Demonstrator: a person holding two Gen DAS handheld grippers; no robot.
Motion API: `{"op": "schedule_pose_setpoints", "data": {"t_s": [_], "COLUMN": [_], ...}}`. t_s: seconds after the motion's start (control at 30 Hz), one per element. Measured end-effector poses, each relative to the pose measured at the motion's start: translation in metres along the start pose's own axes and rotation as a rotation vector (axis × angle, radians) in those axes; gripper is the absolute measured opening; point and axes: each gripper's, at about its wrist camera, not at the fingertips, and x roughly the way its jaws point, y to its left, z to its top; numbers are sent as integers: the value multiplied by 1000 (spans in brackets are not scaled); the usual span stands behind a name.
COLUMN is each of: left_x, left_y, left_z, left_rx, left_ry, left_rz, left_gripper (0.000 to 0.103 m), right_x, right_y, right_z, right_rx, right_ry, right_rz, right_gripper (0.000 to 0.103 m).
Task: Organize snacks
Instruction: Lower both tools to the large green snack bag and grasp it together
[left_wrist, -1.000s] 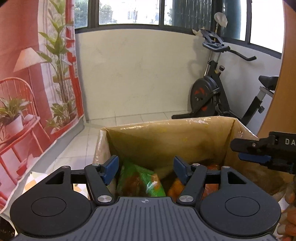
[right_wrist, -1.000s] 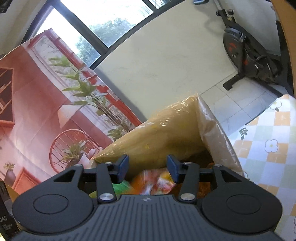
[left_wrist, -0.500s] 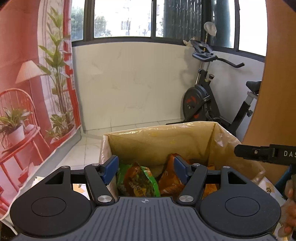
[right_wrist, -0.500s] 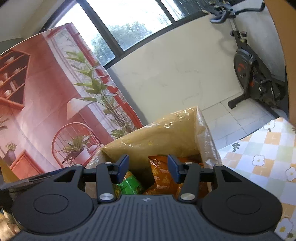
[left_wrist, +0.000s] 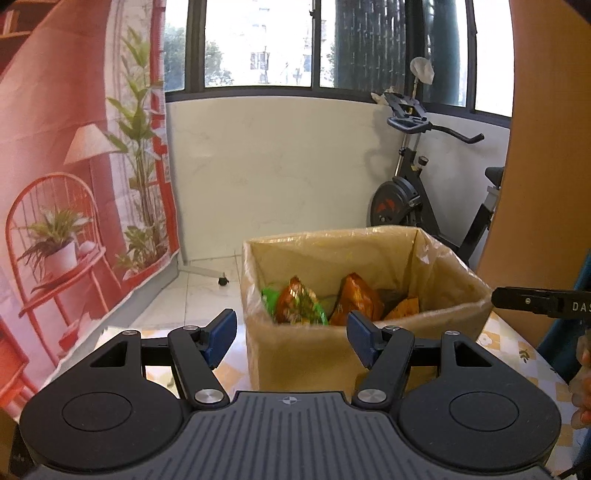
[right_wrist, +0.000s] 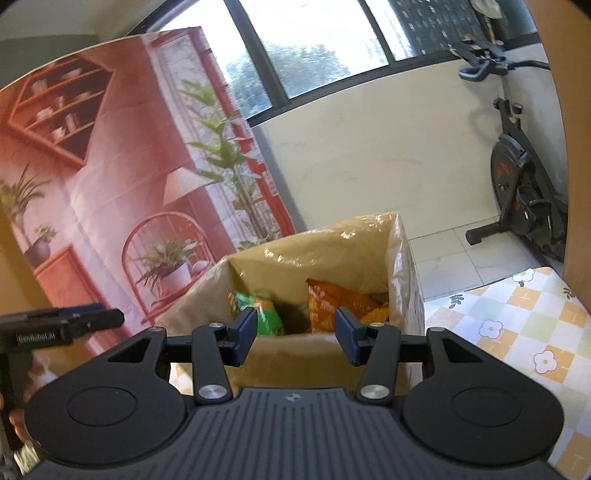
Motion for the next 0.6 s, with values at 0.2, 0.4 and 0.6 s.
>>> {"op": "schedule_pose_setpoints", "data": {"t_s": [0.2,0.4,0.6], "left_x": [-9,-8,3], "left_y": [1,0,-5], "left_z": [-30,-70,-105], "left_rx": [-10,-71,-173], "left_ry": [52,121,180], "left_rz": [-22,-107,-155], "left_gripper": [68,68,68], "right_x": [-23,-32,-31], "right_y": [8,16,19], "right_z": [-24,-52,-88], "right_rx": [-97,-231,-317], "right_ry": [16,82,157], "right_rz": [22,36,25], "right_gripper": [51,58,69]}}
